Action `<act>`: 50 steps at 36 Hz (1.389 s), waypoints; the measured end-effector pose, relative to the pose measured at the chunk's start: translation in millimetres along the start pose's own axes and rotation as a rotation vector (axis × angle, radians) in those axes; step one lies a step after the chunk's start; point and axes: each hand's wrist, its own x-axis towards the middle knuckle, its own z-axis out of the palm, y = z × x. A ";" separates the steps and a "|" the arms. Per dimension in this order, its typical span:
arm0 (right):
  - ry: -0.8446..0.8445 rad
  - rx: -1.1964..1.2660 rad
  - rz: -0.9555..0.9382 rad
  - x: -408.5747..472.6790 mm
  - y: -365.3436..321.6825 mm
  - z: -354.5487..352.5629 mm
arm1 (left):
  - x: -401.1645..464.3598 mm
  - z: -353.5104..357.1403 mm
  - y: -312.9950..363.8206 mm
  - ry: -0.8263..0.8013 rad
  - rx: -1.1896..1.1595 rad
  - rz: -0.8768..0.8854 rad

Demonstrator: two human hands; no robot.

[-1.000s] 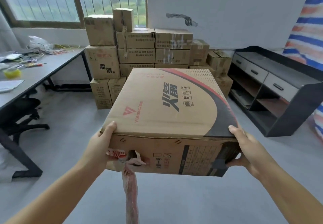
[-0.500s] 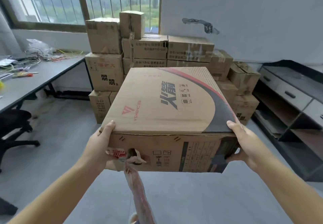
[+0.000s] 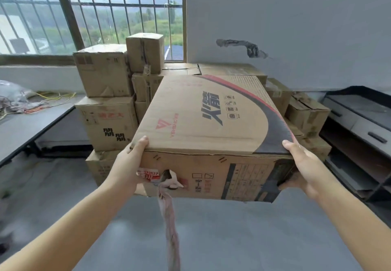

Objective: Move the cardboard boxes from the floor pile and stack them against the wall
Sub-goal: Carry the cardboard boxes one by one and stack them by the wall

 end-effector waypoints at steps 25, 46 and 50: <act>-0.072 -0.020 -0.176 494.8 -203.0 109.7 | 441.0 209.6 133.7 0.040 -0.101 0.171; -0.033 0.038 -0.136 758.0 -261.1 255.5 | 761.6 254.6 201.9 -0.024 -0.019 0.145; -0.086 -0.016 -0.094 786.3 -265.5 283.4 | 795.6 242.1 192.0 0.045 0.035 0.053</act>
